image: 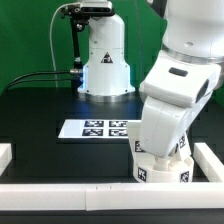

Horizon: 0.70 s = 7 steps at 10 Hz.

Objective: Assemble stool

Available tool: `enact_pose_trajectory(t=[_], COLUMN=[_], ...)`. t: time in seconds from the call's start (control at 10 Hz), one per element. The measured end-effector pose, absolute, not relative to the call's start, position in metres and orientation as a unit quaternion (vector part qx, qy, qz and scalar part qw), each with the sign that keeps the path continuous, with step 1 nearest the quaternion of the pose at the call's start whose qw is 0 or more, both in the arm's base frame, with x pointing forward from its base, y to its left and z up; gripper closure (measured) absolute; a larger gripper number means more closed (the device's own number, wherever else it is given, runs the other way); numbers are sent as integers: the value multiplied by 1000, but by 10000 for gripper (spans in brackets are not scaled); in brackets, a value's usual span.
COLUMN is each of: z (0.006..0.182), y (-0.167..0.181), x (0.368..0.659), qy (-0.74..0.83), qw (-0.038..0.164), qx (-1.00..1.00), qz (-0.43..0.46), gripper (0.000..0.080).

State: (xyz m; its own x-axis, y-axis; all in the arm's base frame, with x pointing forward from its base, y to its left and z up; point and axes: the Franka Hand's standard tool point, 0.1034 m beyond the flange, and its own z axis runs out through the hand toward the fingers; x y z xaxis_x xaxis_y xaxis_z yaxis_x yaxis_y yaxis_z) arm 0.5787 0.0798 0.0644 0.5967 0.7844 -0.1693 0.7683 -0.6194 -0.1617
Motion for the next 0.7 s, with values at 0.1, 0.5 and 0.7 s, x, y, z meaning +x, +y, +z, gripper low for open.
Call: enact_pose_trajectory(t=[0.1, 0.5, 0.7], z=[64, 64, 63], y=[82, 88, 79], x=[578, 593, 602], qy=[-413, -311, -262], qw=[24, 11, 8], qx=[-904, -940, -952], qz=[110, 143, 160], gripper=[480, 479, 479])
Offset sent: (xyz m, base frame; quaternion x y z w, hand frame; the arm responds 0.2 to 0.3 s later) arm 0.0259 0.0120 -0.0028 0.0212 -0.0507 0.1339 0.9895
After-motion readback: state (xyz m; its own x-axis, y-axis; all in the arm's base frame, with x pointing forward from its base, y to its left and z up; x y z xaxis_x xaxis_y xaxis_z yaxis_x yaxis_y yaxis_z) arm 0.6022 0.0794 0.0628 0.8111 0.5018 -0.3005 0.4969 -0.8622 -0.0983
